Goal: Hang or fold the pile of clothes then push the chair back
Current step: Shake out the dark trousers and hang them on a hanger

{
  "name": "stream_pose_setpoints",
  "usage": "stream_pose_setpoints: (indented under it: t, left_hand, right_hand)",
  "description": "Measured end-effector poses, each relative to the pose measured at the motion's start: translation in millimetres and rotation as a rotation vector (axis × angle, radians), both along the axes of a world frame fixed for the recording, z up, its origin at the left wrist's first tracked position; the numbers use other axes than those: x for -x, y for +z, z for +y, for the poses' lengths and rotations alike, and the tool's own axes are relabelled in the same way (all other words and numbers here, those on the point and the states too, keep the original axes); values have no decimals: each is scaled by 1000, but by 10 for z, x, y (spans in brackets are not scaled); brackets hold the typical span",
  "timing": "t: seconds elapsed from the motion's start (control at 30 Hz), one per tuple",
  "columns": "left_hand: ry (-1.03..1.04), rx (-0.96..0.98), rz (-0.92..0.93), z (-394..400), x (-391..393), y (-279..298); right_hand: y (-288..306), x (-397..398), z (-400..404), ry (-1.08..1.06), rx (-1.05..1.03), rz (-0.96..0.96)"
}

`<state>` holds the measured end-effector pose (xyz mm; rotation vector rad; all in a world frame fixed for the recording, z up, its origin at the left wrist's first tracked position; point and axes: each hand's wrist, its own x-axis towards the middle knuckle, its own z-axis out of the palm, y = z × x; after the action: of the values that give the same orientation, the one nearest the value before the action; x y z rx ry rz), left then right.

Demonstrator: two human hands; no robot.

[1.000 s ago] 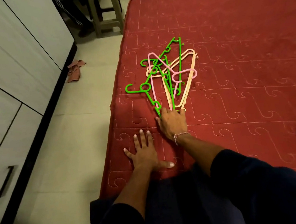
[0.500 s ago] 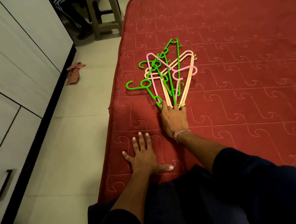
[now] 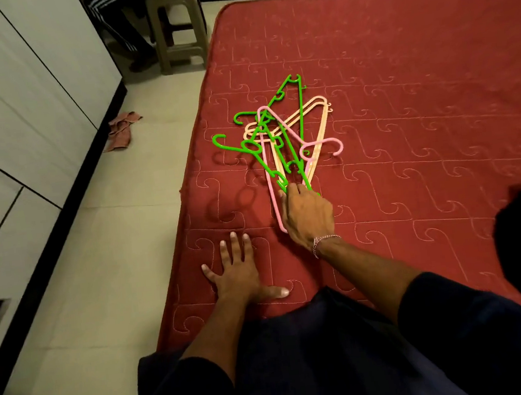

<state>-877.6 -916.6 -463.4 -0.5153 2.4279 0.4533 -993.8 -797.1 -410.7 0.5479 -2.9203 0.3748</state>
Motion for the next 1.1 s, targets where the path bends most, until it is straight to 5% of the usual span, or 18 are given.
stream_pose_setpoints:
  t: [0.2, 0.37, 0.53, 0.73, 0.83, 0.97, 1.1]
  left_hand:
    - [-22, -40, 47, -71, -48, 82]
    - [17, -155, 200, -213, -403, 252]
    - [121, 140, 400, -214, -1259, 329]
    - [291, 419, 376, -13, -2391, 407]
    - [508, 366, 182, 106, -2755, 479]
    - [638, 224, 216, 133, -3054, 435]
    - [699, 147, 282, 123, -3182, 371]
  right_hand:
    - [-69, -435, 423, 53, 19, -208]
    - [390, -805, 589, -2, 263, -87]
    - [349, -1219, 931, 40, 414, -168]
    - [288, -1917, 1259, -7, 670, -314]
    - [273, -2285, 1431, -58, 786, -368]
    - [214, -2786, 1654, -106, 875, -389]
    - [5, -3241, 1870, -153, 732, -326]
